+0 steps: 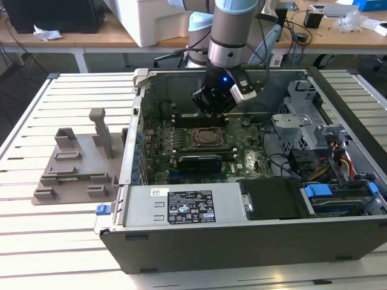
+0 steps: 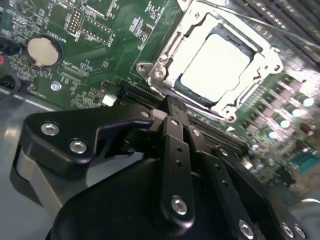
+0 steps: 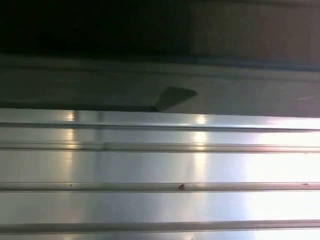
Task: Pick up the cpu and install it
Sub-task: 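Install the first cpu locking lever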
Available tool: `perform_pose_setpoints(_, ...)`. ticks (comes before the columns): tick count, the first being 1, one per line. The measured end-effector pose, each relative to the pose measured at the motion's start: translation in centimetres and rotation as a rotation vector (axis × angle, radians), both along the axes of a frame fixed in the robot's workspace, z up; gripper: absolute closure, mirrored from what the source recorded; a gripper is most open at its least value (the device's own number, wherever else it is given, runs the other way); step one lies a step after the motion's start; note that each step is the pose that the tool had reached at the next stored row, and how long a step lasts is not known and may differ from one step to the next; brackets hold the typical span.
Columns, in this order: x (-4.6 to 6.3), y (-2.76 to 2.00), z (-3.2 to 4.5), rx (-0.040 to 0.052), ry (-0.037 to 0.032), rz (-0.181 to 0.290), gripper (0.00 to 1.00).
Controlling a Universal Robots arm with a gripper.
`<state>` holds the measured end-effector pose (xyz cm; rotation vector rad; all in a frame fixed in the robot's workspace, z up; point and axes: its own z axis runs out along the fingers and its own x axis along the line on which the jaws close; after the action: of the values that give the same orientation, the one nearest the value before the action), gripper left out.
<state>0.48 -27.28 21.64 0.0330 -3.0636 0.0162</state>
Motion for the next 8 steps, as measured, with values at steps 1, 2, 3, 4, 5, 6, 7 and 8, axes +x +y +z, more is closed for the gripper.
perform_pose_setpoints(1, 0.0, -0.07, 0.13, -0.0057, -0.0001, 0.000, 0.89)
perform_pose_setpoints(2, 0.0, -0.61, 0.19, -0.0231, -0.0001, 0.000, 0.89)
perform_pose_setpoints(3, 0.0, -1.19, 0.19, -0.0315, 0.0000, 0.000, 0.89)
perform_pose_setpoints(4, 0.0, -1.58, 0.19, -0.0354, 0.0000, 0.000, 0.89)
perform_pose_setpoints(5, 0.0, -2.09, 0.19, -0.0396, 0.0000, 0.000, 0.89)
perform_pose_setpoints(6, 0.0, -2.59, 0.19, -0.0446, 0.0000, 0.000, 0.89)
perform_pose_setpoints(7, 0.0, -2.92, 0.20, -0.0480, 0.0000, 0.000, 0.89)
perform_pose_setpoints(8, 0.0, -3.04, 0.24, -0.0488, 0.0000, 0.000, 0.89)
